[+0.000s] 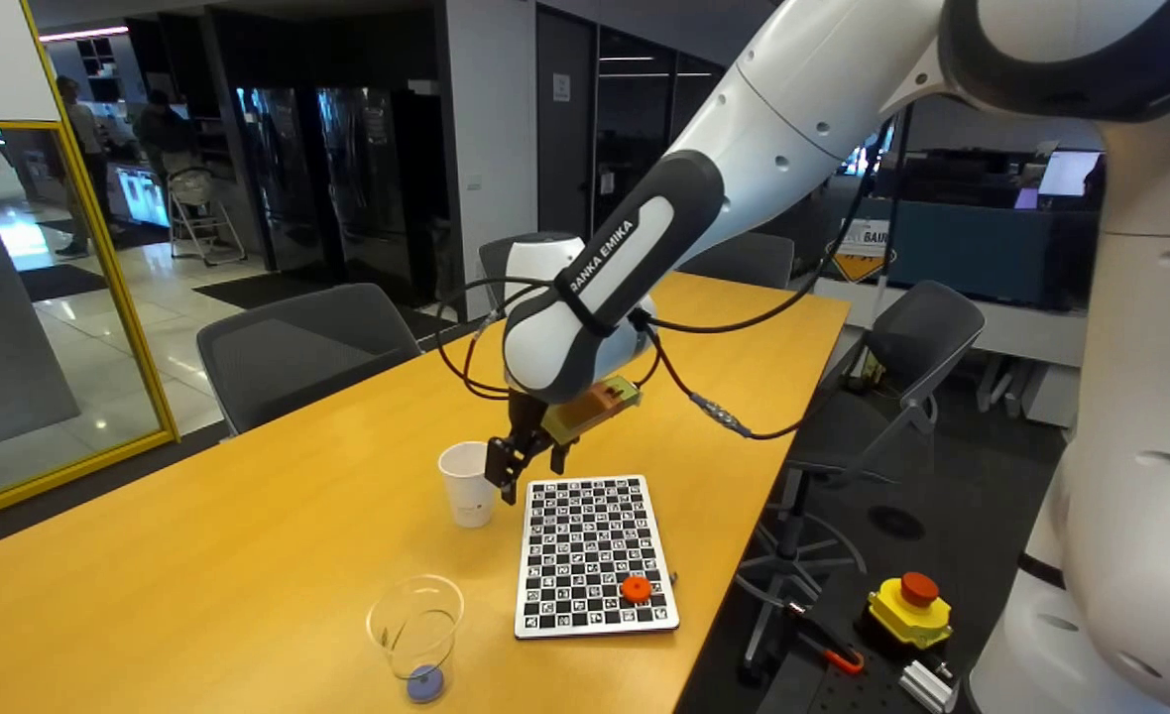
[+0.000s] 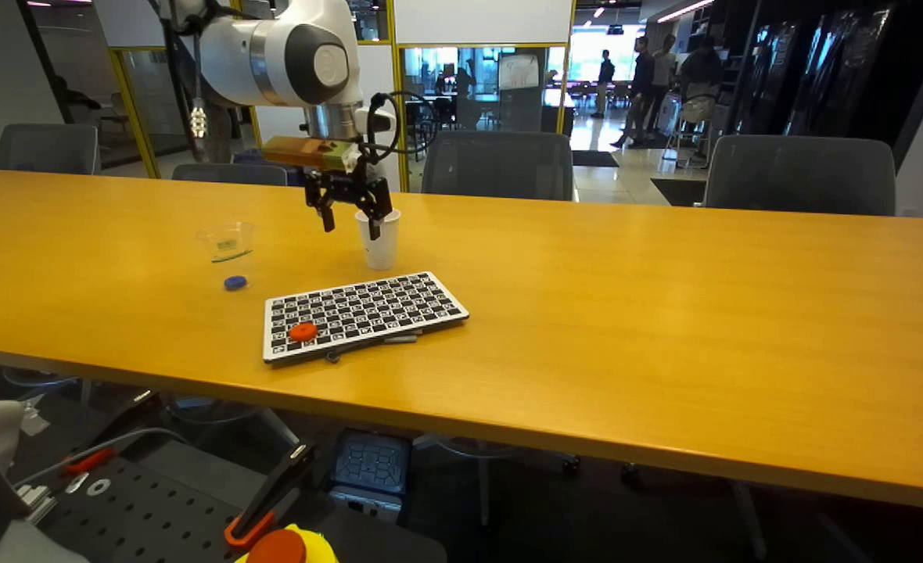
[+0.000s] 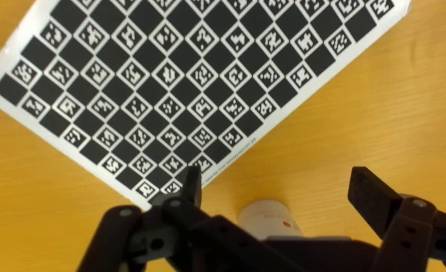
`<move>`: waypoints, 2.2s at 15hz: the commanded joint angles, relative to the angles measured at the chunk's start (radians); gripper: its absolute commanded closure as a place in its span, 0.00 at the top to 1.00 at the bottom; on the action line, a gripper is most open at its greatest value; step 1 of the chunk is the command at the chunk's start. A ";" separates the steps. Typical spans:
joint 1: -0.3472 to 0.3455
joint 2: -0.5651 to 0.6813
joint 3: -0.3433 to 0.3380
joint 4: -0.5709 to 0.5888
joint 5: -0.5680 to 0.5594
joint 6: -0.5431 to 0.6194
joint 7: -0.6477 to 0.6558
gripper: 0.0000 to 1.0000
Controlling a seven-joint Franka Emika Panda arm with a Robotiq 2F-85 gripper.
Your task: Put the orange objects in the white cup and the other objects inside the transparent cup.
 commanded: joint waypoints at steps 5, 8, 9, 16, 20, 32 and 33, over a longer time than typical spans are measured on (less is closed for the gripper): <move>0.021 -0.150 -0.004 -0.294 -0.050 0.102 0.141 1.00; 0.020 -0.153 -0.009 -0.343 -0.094 0.113 0.202 1.00; 0.018 -0.153 -0.010 -0.354 -0.099 0.117 0.214 1.00; 0.006 -0.142 -0.003 -0.415 -0.049 0.137 0.189 1.00; -0.005 -0.125 0.009 -0.438 0.036 0.178 0.111 1.00; -0.004 -0.125 0.008 -0.462 0.123 0.251 0.052 1.00; -0.004 -0.123 0.007 -0.462 0.121 0.251 0.053 1.00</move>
